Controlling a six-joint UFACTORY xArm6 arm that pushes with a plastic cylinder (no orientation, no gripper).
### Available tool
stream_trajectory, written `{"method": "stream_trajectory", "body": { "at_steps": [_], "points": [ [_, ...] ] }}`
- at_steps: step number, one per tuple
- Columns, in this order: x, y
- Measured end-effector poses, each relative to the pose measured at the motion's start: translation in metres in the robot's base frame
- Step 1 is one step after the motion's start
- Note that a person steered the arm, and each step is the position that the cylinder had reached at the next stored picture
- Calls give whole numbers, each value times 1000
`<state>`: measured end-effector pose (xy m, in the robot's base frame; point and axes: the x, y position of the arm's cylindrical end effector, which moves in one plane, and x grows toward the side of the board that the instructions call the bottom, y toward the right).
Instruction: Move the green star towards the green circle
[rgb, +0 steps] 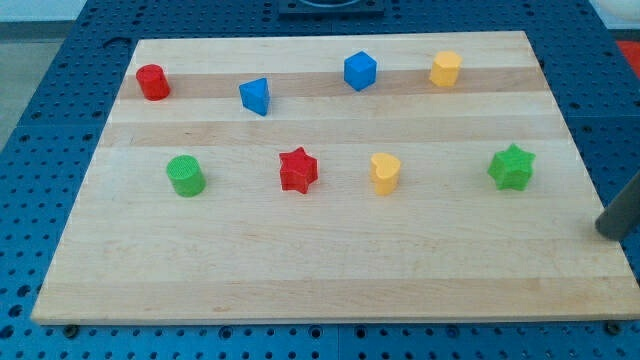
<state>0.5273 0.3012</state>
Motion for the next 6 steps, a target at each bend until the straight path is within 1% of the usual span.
{"method": "stream_trajectory", "body": {
  "at_steps": [1, 2, 3, 5, 6],
  "points": [
    [-35, 9],
    [-84, 5],
    [-103, -39],
    [-52, -154],
    [-35, -183]
  ]
}}
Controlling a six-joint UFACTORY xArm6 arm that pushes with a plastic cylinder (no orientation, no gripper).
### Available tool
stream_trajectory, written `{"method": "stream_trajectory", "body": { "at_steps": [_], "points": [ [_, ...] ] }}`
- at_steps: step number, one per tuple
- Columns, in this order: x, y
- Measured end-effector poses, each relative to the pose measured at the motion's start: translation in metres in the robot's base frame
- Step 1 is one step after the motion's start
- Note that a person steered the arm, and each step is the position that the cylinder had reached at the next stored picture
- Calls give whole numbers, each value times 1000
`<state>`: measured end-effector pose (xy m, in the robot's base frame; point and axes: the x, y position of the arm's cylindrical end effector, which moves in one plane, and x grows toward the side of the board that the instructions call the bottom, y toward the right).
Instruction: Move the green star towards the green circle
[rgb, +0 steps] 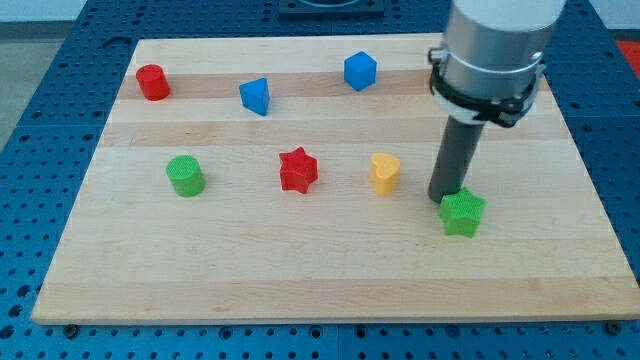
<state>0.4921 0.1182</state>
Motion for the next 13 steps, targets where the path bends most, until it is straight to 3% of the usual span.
{"method": "stream_trajectory", "body": {
  "at_steps": [2, 3, 4, 6, 7, 9, 11, 13],
  "points": [
    [-9, 97],
    [11, 126],
    [32, 99],
    [9, -66],
    [7, -122],
    [18, -69],
    [37, -161],
    [79, -153]
  ]
}}
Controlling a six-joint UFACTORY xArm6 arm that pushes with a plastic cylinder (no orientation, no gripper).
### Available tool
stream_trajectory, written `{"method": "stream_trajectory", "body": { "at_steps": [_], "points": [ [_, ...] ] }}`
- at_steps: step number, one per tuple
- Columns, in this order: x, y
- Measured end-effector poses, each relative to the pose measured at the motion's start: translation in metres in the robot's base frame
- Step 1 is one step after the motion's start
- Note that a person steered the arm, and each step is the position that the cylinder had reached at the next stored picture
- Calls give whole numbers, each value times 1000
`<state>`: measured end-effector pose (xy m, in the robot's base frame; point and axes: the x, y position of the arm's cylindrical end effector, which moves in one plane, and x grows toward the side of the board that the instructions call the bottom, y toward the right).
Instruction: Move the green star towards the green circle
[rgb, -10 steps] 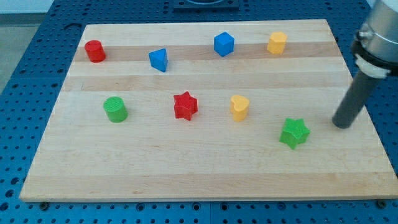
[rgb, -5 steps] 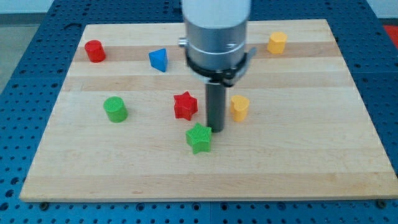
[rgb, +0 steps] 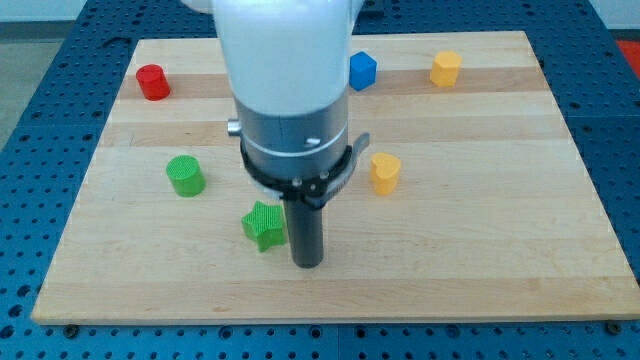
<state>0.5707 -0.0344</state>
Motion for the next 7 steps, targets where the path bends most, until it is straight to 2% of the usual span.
{"method": "stream_trajectory", "body": {
  "at_steps": [2, 3, 4, 5, 6, 7],
  "points": [
    [-72, -19],
    [-72, -15],
    [-79, -45],
    [-70, -47],
    [-31, -43],
    [-44, -77]
  ]
}}
